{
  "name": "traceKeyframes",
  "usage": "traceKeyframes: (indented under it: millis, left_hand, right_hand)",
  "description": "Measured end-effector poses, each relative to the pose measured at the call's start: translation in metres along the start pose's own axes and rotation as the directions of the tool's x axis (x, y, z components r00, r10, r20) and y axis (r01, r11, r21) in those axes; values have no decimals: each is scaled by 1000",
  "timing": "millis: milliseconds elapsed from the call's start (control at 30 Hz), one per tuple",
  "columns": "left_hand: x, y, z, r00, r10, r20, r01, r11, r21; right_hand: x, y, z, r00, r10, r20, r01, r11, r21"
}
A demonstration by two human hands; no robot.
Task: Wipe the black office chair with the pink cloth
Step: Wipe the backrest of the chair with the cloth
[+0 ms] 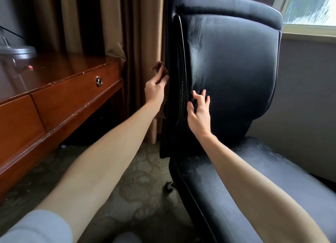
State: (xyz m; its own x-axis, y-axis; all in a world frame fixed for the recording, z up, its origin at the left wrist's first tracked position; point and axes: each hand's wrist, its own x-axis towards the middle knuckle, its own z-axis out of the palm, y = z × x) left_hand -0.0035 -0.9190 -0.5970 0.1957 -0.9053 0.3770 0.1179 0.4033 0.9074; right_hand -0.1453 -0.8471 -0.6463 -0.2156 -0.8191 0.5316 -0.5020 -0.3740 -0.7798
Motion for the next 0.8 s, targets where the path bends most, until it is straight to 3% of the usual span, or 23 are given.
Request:
traceKeyframes:
  millis: [233,800]
  left_hand:
    - [-6,-5,-13,989,-82,124,93,992,-87]
    - [-102,-67,-50,976,-204,72,210,973,-94]
  right_hand:
    - [-4,-3,7,1000,28,0,-28,999,-27]
    - [-28,-9,10,999,-37,-13,36,997,-71]
